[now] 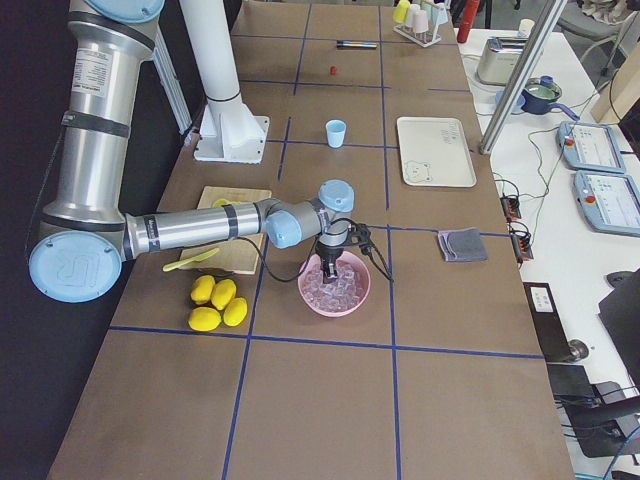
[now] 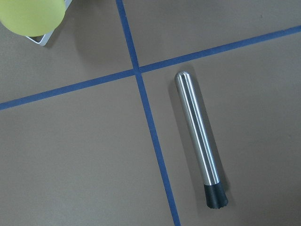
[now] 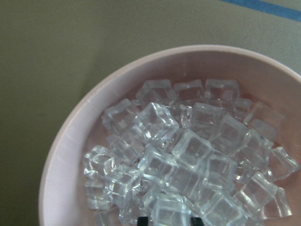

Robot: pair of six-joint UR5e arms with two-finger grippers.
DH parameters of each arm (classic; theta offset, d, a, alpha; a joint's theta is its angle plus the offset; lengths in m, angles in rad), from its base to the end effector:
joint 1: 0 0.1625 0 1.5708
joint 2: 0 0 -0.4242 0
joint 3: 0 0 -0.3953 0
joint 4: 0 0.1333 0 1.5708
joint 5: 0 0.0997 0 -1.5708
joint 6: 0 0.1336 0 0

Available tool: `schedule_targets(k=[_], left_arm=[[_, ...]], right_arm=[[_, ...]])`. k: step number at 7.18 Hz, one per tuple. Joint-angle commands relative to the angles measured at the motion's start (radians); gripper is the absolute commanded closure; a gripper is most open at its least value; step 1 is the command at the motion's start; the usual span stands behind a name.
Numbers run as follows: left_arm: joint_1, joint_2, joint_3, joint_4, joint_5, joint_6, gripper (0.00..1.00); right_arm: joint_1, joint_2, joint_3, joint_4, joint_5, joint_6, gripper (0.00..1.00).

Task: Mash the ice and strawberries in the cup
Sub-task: 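Grasp another ice cube in the bowl with the right gripper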

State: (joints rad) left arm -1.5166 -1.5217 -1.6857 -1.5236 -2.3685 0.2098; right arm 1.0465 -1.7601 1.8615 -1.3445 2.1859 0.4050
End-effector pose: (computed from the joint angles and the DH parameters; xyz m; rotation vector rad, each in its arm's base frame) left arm -0.0119 -0.4764 0.6516 0.0798 0.7962 0.2572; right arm -0.1731 -0.4116 0.6103 0.0105 -0.6881 -0.2153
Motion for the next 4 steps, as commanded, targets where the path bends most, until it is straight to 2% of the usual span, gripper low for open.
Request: schedule_targets(k=[1, 3, 4], left_arm=[[0.003, 0.000, 0.000, -0.001, 0.000, 0.000, 0.00], [0.003, 0.000, 0.000, 0.000, 0.000, 0.000, 0.00], [0.004, 0.000, 0.000, 0.000, 0.000, 0.000, 0.00]], right_arm=[[0.000, 0.002, 0.002, -0.002, 0.000, 0.000, 0.84], [0.010, 0.002, 0.065, -0.010, 0.012, 0.000, 0.88], [0.038, 0.008, 0.149, -0.084, 0.014, 0.000, 0.94]])
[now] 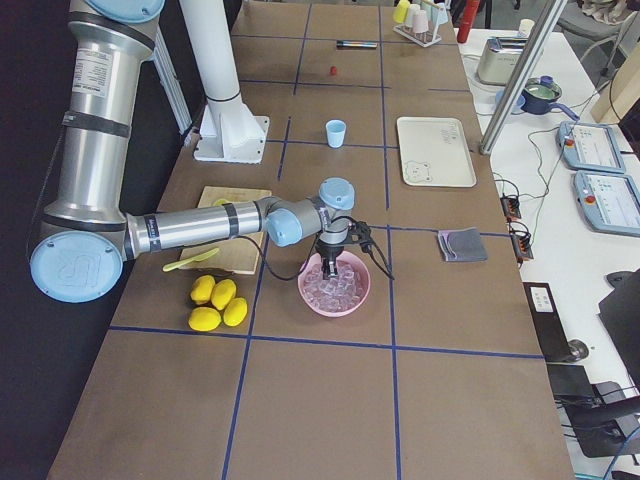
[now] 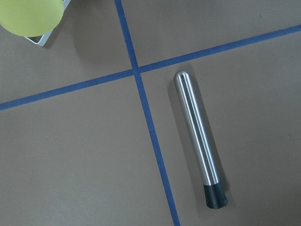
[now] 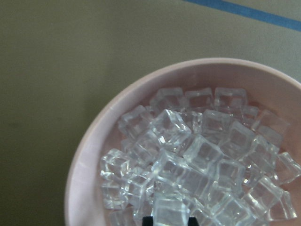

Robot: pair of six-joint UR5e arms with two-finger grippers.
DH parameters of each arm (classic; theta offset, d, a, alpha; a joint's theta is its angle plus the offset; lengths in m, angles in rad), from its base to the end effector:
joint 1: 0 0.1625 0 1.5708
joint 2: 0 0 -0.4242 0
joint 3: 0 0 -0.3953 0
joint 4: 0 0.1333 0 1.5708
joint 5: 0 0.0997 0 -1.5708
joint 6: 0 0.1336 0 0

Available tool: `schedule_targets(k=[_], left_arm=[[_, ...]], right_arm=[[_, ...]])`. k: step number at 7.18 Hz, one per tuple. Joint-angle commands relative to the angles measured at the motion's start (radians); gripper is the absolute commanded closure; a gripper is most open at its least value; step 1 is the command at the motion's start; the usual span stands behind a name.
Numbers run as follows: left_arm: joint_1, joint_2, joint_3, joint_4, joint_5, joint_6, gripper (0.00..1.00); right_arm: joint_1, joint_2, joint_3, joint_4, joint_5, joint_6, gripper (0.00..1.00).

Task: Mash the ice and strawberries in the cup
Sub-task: 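Grasp another ice cube in the bowl with the right gripper, then carry the ice cube over the light-blue cup and drop it in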

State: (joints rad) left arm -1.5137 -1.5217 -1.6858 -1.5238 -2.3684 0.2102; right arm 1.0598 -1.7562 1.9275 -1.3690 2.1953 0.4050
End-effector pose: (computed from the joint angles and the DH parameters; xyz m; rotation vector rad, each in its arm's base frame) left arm -0.0105 -0.4764 0.6516 0.0791 0.7963 0.2605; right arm -0.1688 -0.4140 0.5766 0.0508 -0.7141 -0.2179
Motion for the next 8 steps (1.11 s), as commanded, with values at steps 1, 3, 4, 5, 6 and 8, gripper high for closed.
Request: schedule_targets(k=[1, 3, 4, 5, 6, 8], left_arm=[[0.000, 0.000, 0.000, 0.001, 0.000, 0.000, 0.00], [0.000, 0.000, 0.000, 0.001, 0.000, 0.000, 0.00], [0.001, 0.000, 0.000, 0.001, 0.000, 0.000, 0.00], [0.001, -0.003, 0.000, -0.001, 0.000, 0.000, 0.00], [0.001, -0.003, 0.000, -0.001, 0.000, -0.002, 0.00], [0.001, -0.003, 0.000, -0.001, 0.000, -0.002, 0.00]], right_arm=[[0.034, 0.062, 0.173, -0.200, 0.004, 0.005, 0.95], [0.005, 0.344, 0.215, -0.462, 0.001, 0.170, 0.99], [-0.120, 0.456, 0.205, -0.470, -0.034, 0.368, 1.00], [-0.229, 0.548, 0.179, -0.470, -0.111, 0.508, 0.99], [-0.313, 0.667, 0.110, -0.472, -0.155, 0.635, 0.99], [-0.464, 0.869, 0.000, -0.472, -0.270, 0.875, 0.99]])
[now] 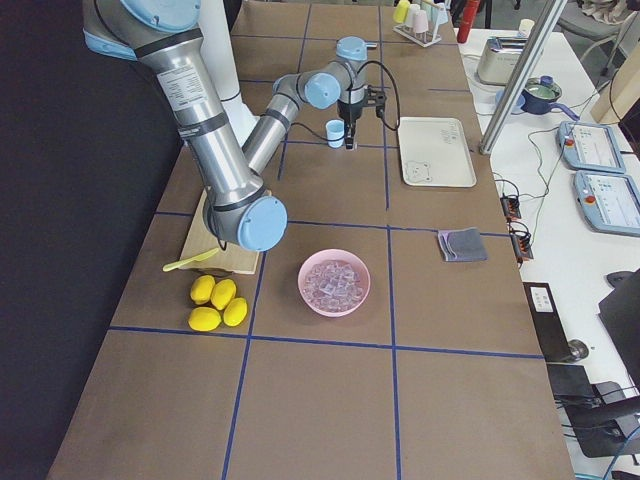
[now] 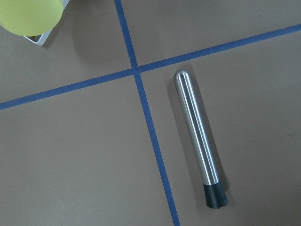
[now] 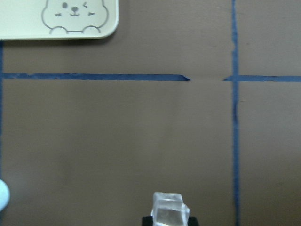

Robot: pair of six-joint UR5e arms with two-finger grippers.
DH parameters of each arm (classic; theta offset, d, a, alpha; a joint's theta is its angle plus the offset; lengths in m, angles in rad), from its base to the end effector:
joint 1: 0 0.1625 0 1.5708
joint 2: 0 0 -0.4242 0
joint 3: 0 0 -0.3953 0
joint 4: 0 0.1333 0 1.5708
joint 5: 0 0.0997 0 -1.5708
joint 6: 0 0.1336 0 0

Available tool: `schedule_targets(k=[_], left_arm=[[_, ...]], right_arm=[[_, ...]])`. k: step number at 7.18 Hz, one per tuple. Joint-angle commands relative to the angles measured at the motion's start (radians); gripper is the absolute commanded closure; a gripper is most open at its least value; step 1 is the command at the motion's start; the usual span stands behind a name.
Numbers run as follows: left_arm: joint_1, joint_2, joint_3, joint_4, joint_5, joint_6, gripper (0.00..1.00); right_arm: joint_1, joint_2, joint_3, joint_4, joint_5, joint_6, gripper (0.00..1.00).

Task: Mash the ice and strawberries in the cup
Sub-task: 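Carry the ice cube over the light-blue cup and drop it in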

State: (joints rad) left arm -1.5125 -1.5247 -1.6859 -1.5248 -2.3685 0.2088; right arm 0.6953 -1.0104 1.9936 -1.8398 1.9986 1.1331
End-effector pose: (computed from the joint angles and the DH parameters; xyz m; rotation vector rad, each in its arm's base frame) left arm -0.0098 -0.4780 0.6500 0.0819 0.7962 0.2619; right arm -0.4105 -0.4439 0.2194 0.0319 -0.8124 0.0905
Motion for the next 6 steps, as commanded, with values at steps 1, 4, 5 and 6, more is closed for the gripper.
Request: schedule_targets(k=[1, 4, 5, 6], left_arm=[[0.000, 0.000, 0.002, 0.000, 0.002, 0.000, 0.00], [0.000, 0.000, 0.003, 0.000, 0.002, 0.000, 0.00], [0.000, 0.000, 0.003, 0.002, 0.002, 0.000, 0.00], [0.000, 0.000, 0.003, 0.002, 0.002, 0.000, 0.00]], right_arm=[[-0.165, 0.210, -0.134, 0.001, -0.130, 0.233, 0.99], [-0.272, 0.315, -0.288, 0.007, -0.225, 0.310, 0.99], [-0.280, 0.316, -0.295, 0.007, -0.227, 0.310, 0.98], [-0.280, 0.312, -0.305, 0.008, -0.230, 0.309, 0.97]])
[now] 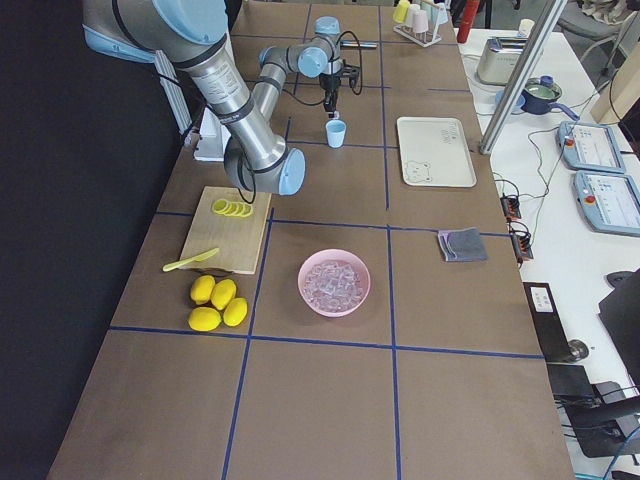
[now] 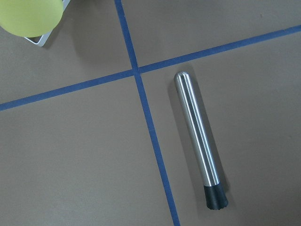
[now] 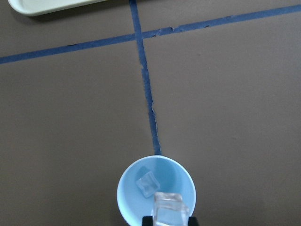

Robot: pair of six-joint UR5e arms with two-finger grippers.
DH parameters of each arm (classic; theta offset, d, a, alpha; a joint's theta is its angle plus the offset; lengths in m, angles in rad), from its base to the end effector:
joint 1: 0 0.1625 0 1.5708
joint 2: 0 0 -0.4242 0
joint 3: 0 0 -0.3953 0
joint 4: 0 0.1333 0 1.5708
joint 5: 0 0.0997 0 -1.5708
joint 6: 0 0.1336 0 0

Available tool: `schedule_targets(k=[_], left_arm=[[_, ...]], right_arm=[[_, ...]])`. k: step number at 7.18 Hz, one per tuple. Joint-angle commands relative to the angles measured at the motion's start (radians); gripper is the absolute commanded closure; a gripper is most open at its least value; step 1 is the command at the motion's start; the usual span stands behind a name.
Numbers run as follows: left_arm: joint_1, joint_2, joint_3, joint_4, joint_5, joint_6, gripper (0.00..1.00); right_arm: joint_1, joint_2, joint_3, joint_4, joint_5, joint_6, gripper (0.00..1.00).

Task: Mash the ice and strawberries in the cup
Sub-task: 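Carry the ice cube over the light-blue cup and drop it in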

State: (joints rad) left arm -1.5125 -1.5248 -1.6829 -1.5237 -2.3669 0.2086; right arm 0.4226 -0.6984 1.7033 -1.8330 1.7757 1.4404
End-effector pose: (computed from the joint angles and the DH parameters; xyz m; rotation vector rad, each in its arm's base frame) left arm -0.0100 -0.4778 0.6517 0.0779 0.7949 0.2602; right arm -0.5937 -0.3834 0.1305 0.0141 -0.7665 0.2017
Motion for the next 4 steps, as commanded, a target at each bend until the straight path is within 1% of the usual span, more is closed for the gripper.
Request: schedule_targets(k=[1, 2, 4], left_arm=[[0.000, 0.000, -0.001, 0.000, -0.002, 0.000, 0.00], [0.000, 0.000, -0.001, 0.000, -0.002, 0.000, 0.00], [0.000, 0.000, -0.001, -0.001, -0.002, 0.000, 0.00]], right_arm=[[-0.005, -0.001, -0.019, 0.003, -0.016, -0.011, 0.69], [-0.005, -0.003, -0.027, 0.020, -0.041, -0.008, 0.02], [-0.005, -0.001, -0.028, 0.021, -0.041, -0.011, 0.01]])
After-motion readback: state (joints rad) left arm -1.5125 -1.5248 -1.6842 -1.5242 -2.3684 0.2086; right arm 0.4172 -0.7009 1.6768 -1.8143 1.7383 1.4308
